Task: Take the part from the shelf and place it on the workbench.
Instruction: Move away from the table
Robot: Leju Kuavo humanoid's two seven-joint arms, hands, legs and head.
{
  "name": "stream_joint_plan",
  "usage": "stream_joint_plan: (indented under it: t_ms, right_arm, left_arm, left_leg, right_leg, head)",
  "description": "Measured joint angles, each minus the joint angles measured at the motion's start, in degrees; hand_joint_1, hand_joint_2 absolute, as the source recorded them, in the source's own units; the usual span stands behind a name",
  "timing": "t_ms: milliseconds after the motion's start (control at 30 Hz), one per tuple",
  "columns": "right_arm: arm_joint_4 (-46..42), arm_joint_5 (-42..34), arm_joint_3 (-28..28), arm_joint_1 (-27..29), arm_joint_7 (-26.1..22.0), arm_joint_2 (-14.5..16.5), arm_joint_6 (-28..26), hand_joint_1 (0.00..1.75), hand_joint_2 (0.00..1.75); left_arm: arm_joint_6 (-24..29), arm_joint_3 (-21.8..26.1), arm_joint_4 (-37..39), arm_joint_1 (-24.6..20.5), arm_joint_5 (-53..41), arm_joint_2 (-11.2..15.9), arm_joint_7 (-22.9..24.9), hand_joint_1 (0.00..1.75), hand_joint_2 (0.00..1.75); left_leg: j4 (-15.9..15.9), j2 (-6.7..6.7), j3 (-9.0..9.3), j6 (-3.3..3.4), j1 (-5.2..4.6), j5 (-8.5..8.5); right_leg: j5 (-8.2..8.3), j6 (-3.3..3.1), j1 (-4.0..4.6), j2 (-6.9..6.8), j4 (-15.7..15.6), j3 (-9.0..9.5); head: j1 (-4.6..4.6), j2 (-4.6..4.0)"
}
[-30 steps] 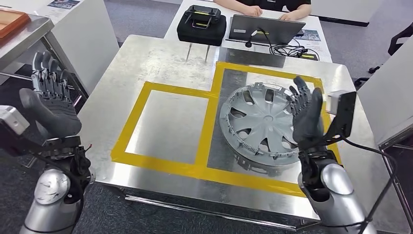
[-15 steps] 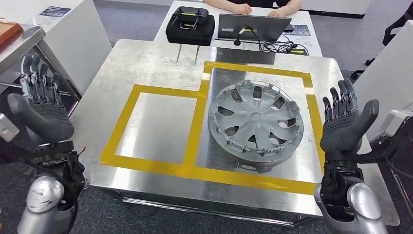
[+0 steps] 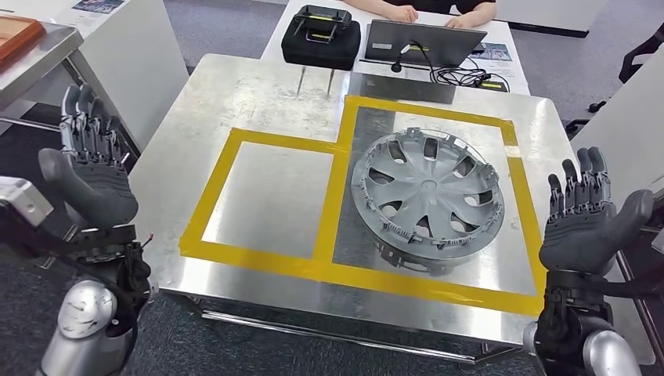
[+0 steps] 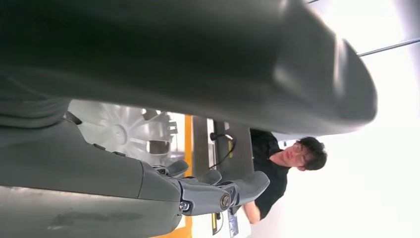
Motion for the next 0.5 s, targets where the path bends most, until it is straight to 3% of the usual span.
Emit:
stream_joint_plan:
  t_ms: [100,167,233,300,367,433,467,500]
  right_arm:
    - [-0.8,0.0,-0.2,0.1,0.0,-0.2,0.0,0.0,0.0]
    - [-1.3,0.0,-0.4,0.1,0.1,-0.3,0.1,0.0,0.0]
    - [-1.6,0.2,-0.5,0.1,0.1,-0.4,0.1,0.0,0.0]
    - [-1.8,0.4,-0.5,0.0,0.2,-0.4,0.2,0.0,0.0]
    - [-1.8,0.9,-0.4,-0.4,0.5,-0.4,0.3,0.0,0.0]
    - [-1.8,1.3,-0.4,-0.7,1.2,-0.4,0.3,0.0,0.0]
    - [-1.8,1.5,-0.4,-0.8,1.5,-0.3,0.3,0.0,0.0]
    - [-1.8,1.6,-0.4,-0.9,1.7,-0.3,0.3,0.0,0.0]
  left_arm:
    - [0.0,-0.3,0.0,-0.1,0.1,-0.2,0.0,0.0,0.0]
    - [0.0,-0.4,0.0,-0.3,0.3,-0.2,0.0,0.0,0.0]
    - [0.1,-0.5,0.0,-0.3,0.5,-0.3,-0.1,0.0,0.0]
    - [0.2,-0.6,0.0,-0.4,0.6,-0.3,-0.2,0.0,0.0]
    - [0.3,-0.6,0.0,-0.4,0.9,-0.3,-0.5,0.0,0.0]
    - [0.5,-0.6,0.1,-0.3,1.3,-0.2,-0.9,0.0,0.0]
    - [0.5,-0.6,0.1,-0.2,1.5,-0.2,-1.1,0.0,0.0]
    - [0.5,-0.6,0.2,-0.2,1.6,-0.2,-1.1,0.0,0.0]
  left_leg:
    - [-0.1,-0.06,-0.44,-0.32,-0.11,0.69]
    - [-0.3,-0.06,-0.61,-0.96,0.0,1.31]
    - [-0.7,-0.03,-0.68,-1.81,0.12,2.03]
    - [0.0,-0.06,-1.35,-2.41,0.07,1.07]
    - [4.7,-0.06,-3.28,-2.7,0.02,-3.15]
    - [11.9,-0.05,-5.34,-2.99,0.0,-7.39]
    - [14.1,-0.04,-5.54,-3.1,0.0,-7.96]
    - [14.5,-0.03,-4.79,-3.16,0.02,-7.42]
  right_leg:
    - [3.88,-0.83,0.18,0.02,-11.3,6.84]
    - [4.55,-1.42,0.62,0.04,-15.6,9.38]
    - [5.2,-1.95,0.9,0.03,-16.2,9.35]
    - [6.38,-2.6,0.7,-0.2,-17.3,9.21]
    - [7.66,-3.15,0.46,-0.41,-18.0,8.55]
    - [8.65,-3.39,0.51,-0.42,-18.0,7.19]
    - [9.15,-3.37,0.54,-0.42,-18.0,6.45]
    - [9.65,-3.31,0.54,-0.43,-17.9,5.69]
  head:
    - [0.42,0.0]
    - [0.46,0.0]
    - [0.56,0.0]
    - [0.44,0.0]
    - [-0.19,0.0]
    - [-0.87,0.0]
    - [-1.14,0.0]
    - [-1.38,0.0]
